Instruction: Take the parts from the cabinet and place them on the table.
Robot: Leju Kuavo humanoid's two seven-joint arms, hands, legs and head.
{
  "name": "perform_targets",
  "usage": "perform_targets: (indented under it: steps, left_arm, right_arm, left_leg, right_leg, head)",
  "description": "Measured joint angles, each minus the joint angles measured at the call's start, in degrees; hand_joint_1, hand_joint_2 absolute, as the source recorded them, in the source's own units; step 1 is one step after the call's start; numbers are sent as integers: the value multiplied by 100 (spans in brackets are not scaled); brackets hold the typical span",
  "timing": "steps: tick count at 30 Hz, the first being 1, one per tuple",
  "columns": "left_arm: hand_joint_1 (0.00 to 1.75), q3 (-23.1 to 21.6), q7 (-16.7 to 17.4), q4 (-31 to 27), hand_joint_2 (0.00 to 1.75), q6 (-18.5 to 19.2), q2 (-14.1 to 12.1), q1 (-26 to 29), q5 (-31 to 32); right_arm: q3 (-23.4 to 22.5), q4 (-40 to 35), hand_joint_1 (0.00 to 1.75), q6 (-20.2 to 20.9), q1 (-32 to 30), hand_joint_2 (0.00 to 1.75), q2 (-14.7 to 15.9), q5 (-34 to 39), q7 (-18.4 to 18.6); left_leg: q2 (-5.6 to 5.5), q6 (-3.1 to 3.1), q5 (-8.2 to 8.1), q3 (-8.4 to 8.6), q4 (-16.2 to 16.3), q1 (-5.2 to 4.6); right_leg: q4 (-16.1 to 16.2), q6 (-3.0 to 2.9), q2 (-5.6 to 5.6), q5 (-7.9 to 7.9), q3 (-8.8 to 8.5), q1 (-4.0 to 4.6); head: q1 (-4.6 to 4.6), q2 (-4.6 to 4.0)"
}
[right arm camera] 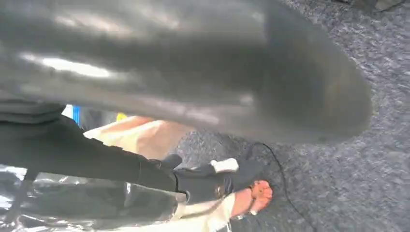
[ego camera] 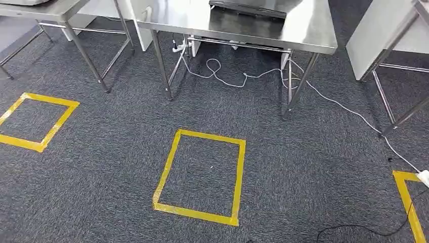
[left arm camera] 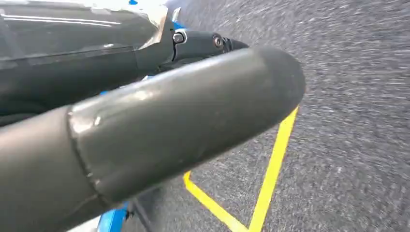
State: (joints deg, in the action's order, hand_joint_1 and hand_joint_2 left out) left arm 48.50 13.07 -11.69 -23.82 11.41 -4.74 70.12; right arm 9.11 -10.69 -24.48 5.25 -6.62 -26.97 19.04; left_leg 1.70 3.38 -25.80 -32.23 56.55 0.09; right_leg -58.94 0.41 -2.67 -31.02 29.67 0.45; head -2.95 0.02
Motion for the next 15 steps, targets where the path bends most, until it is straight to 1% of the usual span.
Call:
perform_targets:
  steps: [1,2,3,4,5,6,7,8,9,10,11,12,13,14,15]
  left_arm:
    - [0,2,-19,0,0,0,0,-7,2]
    - [0,0,-48,0,0,0,0,-16,4]
    - [0,0,-63,0,0,2,9,-15,13]
    - [0,0,-90,0,0,4,9,-11,24]
    - [0,0,-101,0,0,15,11,-2,39]
    - [0,0,-107,0,0,17,11,6,70]
    - [0,0,-109,0,0,20,11,5,85]
    - [0,-4,-116,0,0,20,13,4,116]
    - [0,-13,-120,0,0,20,9,1,125]
    - [0,-20,-120,0,0,26,9,-3,133]
    - [0,-24,-120,0,0,28,11,0,140]
    - [0,-26,-120,0,0,35,9,4,146]
    - [0,-31,-120,0,0,37,9,8,168]
    - [0,-35,-118,0,0,37,2,9,175]
    - [0,-44,-118,0,0,37,-2,11,179]
  right_arm:
    - [0,0,0,-7,-7,0,2,11,0]
    - [0,0,0,-11,-19,0,11,30,-4]
    - [0,0,0,-18,-35,0,28,48,-15]
    - [0,2,0,-26,-55,0,35,72,-39]
    - [-4,2,0,-39,-81,0,44,87,-48]
    - [-9,2,0,-63,-96,0,52,126,-61]
    - [-11,2,0,-79,-101,0,57,144,-72]
    - [-18,2,0,-94,-102,0,61,157,-94]
    - [-24,4,0,-112,-111,0,57,175,-112]
    - [-28,9,0,-129,-118,0,57,192,-124]
    - [-37,7,0,-135,-122,0,57,205,-140]
    - [-48,9,0,-140,-131,0,55,221,-146]
    - [-57,9,0,-142,-135,0,52,227,-146]
    - [-59,9,0,-142,-145,0,50,236,-149]
    - [-59,7,0,-146,-140,0,55,234,-153]
  left_leg:
    - [-45,28,19,-22,1,9]
    - [-115,34,27,-43,1,10]
    - [-183,33,35,-60,2,9]
    - [-252,20,46,-72,5,9]
    - [-321,9,54,-73,6,15]
    - [-395,-6,63,-72,13,27]
    - [-450,-20,69,-70,19,37]
    - [-510,-42,71,-71,36,44]
    - [-557,-82,74,-103,64,39]
    - [-606,-132,50,-128,120,-1]
    - [-624,-165,66,-137,109,13]
    - [-656,-205,77,-141,90,37]
    - [-696,-256,101,-149,74,53]
    - [-724,-279,97,-174,108,67]
    - [-491,-293,-37,-250,253,53]
  right_leg:
    - [-358,-32,151,-199,165,-10]
    - [-835,-48,203,-407,387,-37]
    - [-1277,-44,222,-574,591,-53]
    - [-1582,-6,227,-645,732,-70]
    - [-1571,48,228,-593,724,-94]
    - [-1249,132,233,-419,565,-125]
    - [-764,208,255,-203,325,-153]
    - [-229,275,347,4,66,-190]
    - [159,298,626,94,-95,-242]
    - [180,219,598,122,-60,-199]
    - [171,168,547,118,-56,-191]
    - [167,114,526,118,-61,-149]
    - [171,69,477,138,-77,-130]
    - [219,5,417,179,-103,-230]
    - [218,-32,364,200,-114,-217]
  head:
    - [-4,0]
    - [-6,0]
    - [-4,0]
    - [-6,0]
    - [-4,0]
    - [-4,0]
    - [-4,0]
    - [-7,0]
    - [-9,0]
    - [2,0]
    - [13,0]
    - [7,0]
    - [9,0]
    - [7,0]
    - [13,0]
